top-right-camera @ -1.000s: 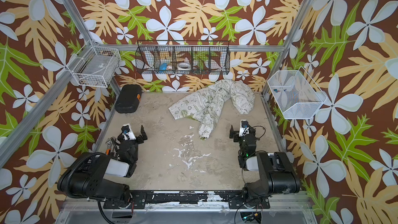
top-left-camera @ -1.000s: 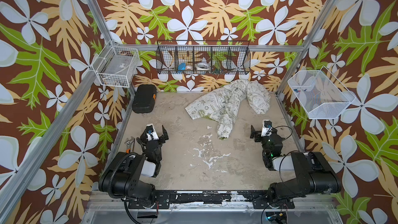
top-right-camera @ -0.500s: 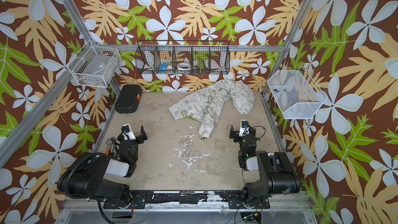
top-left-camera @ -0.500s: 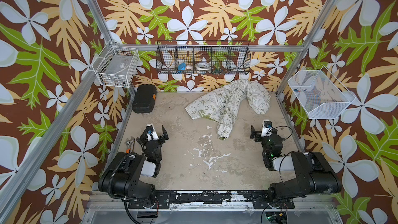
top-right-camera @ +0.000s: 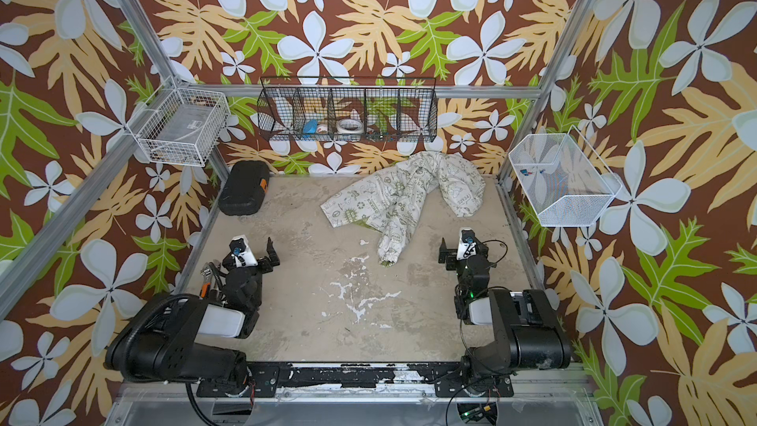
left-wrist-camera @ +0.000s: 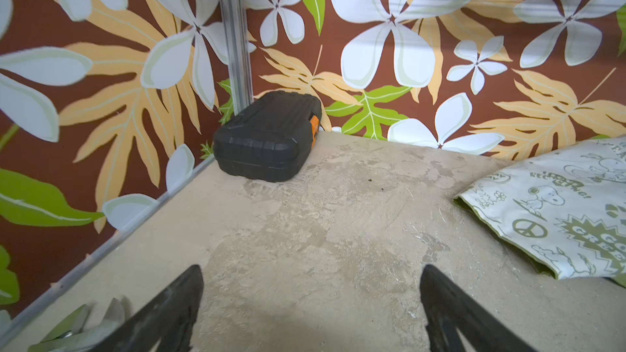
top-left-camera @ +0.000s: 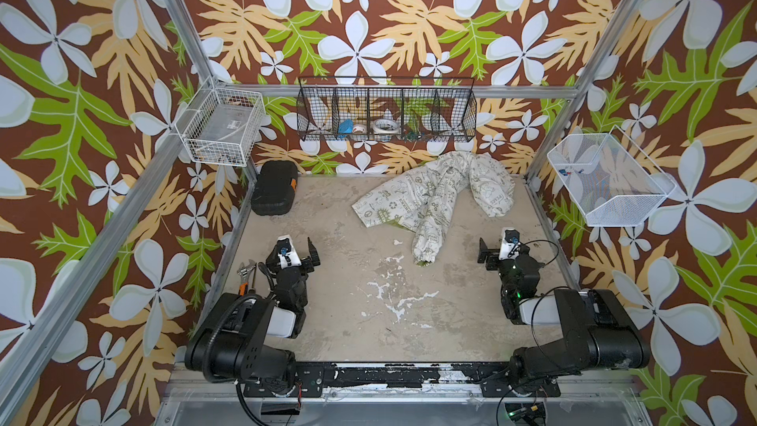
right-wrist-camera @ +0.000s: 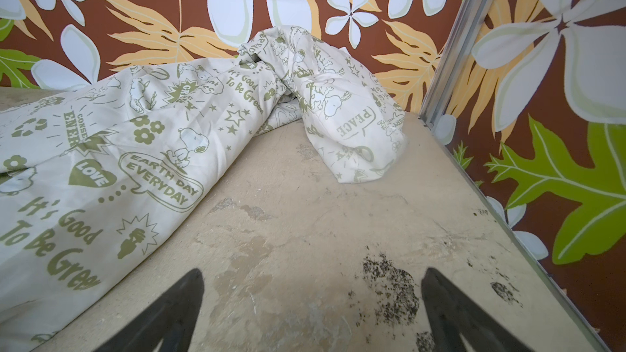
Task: Unzip the jacket
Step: Flatten out the jacket at the center of the board.
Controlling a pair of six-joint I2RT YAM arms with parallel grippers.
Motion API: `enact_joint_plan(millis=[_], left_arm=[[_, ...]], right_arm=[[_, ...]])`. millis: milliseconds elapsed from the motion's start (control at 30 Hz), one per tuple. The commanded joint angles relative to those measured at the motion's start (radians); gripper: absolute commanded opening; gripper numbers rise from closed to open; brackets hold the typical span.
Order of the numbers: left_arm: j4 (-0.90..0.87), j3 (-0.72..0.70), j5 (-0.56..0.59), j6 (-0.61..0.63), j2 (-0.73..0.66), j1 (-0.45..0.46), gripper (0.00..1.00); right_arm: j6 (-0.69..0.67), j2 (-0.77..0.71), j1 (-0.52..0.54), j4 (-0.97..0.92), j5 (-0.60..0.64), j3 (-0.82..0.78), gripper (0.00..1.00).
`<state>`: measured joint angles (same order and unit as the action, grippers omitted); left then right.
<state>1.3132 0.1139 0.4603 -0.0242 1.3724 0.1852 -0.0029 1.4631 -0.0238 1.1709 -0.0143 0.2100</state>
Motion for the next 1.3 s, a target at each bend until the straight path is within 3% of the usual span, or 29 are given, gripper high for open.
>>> enact_joint_plan(millis=[0,100,167,233,367,500,567,833,1000,1133,1200,1267], left_arm=[[-0.243,0.090,0.086,0.072,-0.155,0.075,1.00],[-0.527,0.229,0.036,-0.003,-0.286,0.086,1.00],[-0.650,0.295,0.041,-0.054,-0.338,0.086,1.00],[-0.714,0.331,0.001,-0.060,-0.377,0.087,1.00],[-0.797,0.381,-0.129,-0.030,-0.434,0.105,1.00],[-0.887,0.435,-0.205,-0.045,-0.424,0.130,1.00],[-0.892,0.440,-0.191,-0.034,-0.414,0.166,1.00],[-0.984,0.490,-0.374,0.032,-0.361,0.268,1.00],[-1.030,0.503,-0.403,0.092,-0.337,0.350,1.00],[-1.042,0.507,-0.408,0.095,-0.304,0.383,1.00],[-1.042,0.513,-0.413,0.088,-0.289,0.395,1.00],[-1.042,0.524,-0.422,0.074,-0.269,0.407,1.00]], right_arm=[[0.051,-0.095,-0.002,-0.169,0.101,0.073,1.00],[0.145,-0.245,-0.013,-0.380,0.156,0.169,1.00],[0.320,-0.309,-0.032,-0.603,0.181,0.276,1.00],[0.367,-0.308,-0.068,-0.777,0.030,0.383,1.00],[0.392,-0.216,-0.068,-1.015,-0.150,0.555,0.99],[0.461,-0.098,-0.059,-1.047,-0.318,0.610,0.97],[0.484,-0.017,-0.031,-1.053,-0.362,0.648,0.95],[0.453,0.280,0.165,-1.174,-0.335,0.853,0.89],[0.467,0.388,0.214,-1.218,-0.311,0.920,0.82],[0.465,0.428,0.238,-1.219,-0.311,0.947,0.66],[0.460,0.442,0.249,-1.227,-0.314,0.963,0.48],[0.451,0.454,0.258,-1.244,-0.342,0.984,0.18]])
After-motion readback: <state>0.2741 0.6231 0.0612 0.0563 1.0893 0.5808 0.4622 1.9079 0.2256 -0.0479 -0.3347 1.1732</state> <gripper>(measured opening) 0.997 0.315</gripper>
